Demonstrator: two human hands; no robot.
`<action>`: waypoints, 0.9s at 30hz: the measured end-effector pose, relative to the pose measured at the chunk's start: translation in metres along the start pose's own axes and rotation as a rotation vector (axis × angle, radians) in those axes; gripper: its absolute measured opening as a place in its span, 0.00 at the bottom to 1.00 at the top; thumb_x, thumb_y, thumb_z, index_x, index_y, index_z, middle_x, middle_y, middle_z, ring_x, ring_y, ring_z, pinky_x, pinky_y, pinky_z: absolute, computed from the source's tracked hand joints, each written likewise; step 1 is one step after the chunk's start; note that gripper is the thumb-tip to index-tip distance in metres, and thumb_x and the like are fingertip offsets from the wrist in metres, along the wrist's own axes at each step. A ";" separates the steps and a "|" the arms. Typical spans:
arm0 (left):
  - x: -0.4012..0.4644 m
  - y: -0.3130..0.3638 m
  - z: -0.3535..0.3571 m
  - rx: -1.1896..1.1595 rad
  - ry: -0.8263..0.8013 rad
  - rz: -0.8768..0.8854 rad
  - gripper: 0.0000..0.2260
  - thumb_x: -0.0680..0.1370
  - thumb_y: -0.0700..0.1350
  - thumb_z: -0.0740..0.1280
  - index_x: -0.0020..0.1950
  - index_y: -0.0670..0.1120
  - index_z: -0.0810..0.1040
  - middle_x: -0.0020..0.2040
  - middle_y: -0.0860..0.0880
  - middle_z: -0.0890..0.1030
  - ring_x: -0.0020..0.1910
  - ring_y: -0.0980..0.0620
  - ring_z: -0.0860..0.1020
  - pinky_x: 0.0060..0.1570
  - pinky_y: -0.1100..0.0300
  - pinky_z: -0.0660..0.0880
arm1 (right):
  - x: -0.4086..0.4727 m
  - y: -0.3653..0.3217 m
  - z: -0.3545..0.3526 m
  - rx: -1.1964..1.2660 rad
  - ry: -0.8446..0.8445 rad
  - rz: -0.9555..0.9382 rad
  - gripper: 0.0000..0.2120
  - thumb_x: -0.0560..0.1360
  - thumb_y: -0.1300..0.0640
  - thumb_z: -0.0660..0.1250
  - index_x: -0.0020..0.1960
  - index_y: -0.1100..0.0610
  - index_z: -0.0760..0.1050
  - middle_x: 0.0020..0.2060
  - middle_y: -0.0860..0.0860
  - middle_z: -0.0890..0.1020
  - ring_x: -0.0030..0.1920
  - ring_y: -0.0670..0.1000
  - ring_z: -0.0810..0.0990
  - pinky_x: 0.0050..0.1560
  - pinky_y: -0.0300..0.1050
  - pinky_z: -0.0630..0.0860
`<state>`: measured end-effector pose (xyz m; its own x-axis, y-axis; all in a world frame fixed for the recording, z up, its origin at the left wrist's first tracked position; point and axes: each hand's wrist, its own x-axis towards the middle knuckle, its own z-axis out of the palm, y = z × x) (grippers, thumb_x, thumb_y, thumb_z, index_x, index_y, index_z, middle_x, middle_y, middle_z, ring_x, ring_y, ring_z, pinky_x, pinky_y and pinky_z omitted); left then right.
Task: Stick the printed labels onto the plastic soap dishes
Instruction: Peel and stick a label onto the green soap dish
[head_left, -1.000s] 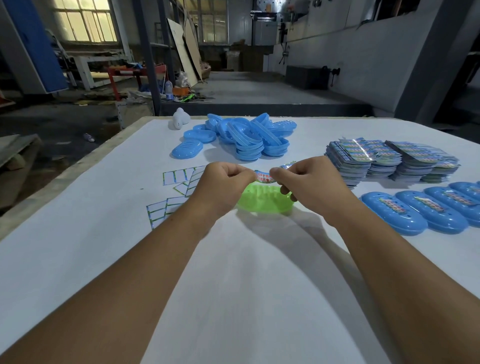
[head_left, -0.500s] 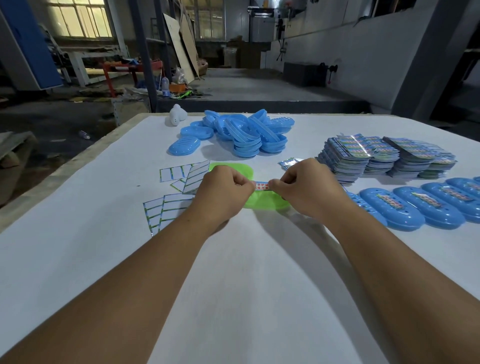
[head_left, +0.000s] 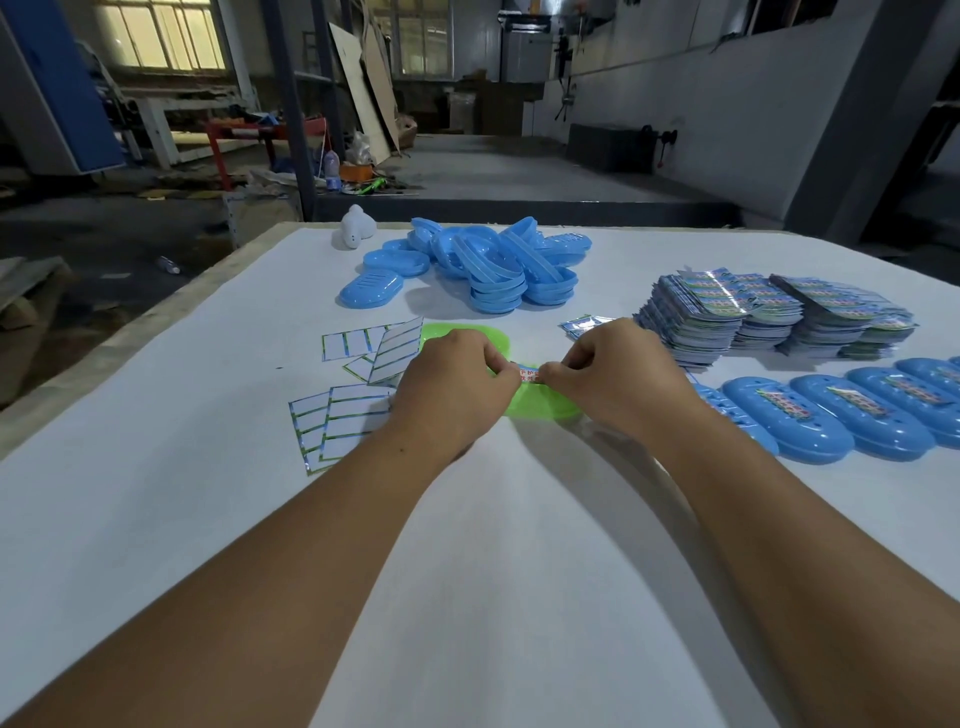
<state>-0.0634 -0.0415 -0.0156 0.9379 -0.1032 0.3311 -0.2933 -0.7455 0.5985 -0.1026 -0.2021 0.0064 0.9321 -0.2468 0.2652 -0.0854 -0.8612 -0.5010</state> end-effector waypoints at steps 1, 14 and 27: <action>0.000 0.001 0.000 0.019 0.004 0.003 0.07 0.73 0.54 0.68 0.36 0.55 0.75 0.35 0.55 0.79 0.39 0.51 0.79 0.41 0.57 0.76 | 0.000 0.000 0.000 -0.014 0.006 -0.004 0.14 0.71 0.46 0.73 0.31 0.51 0.77 0.31 0.48 0.82 0.36 0.51 0.80 0.34 0.45 0.73; 0.005 0.021 -0.003 0.268 -0.014 -0.001 0.10 0.75 0.54 0.66 0.41 0.49 0.78 0.35 0.51 0.77 0.36 0.48 0.75 0.35 0.58 0.67 | 0.005 -0.011 0.003 -0.203 0.043 -0.041 0.18 0.71 0.44 0.69 0.32 0.57 0.74 0.29 0.52 0.76 0.36 0.56 0.76 0.32 0.43 0.65; 0.007 0.013 -0.001 0.058 -0.020 -0.081 0.14 0.75 0.56 0.70 0.54 0.49 0.72 0.39 0.56 0.70 0.43 0.49 0.74 0.34 0.57 0.64 | 0.000 -0.009 0.006 -0.081 -0.049 -0.210 0.14 0.79 0.49 0.65 0.63 0.51 0.76 0.57 0.50 0.80 0.59 0.53 0.77 0.55 0.46 0.72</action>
<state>-0.0613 -0.0518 -0.0050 0.9619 -0.0534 0.2682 -0.2054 -0.7886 0.5796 -0.0996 -0.1923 0.0061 0.9482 -0.0381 0.3154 0.0861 -0.9247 -0.3708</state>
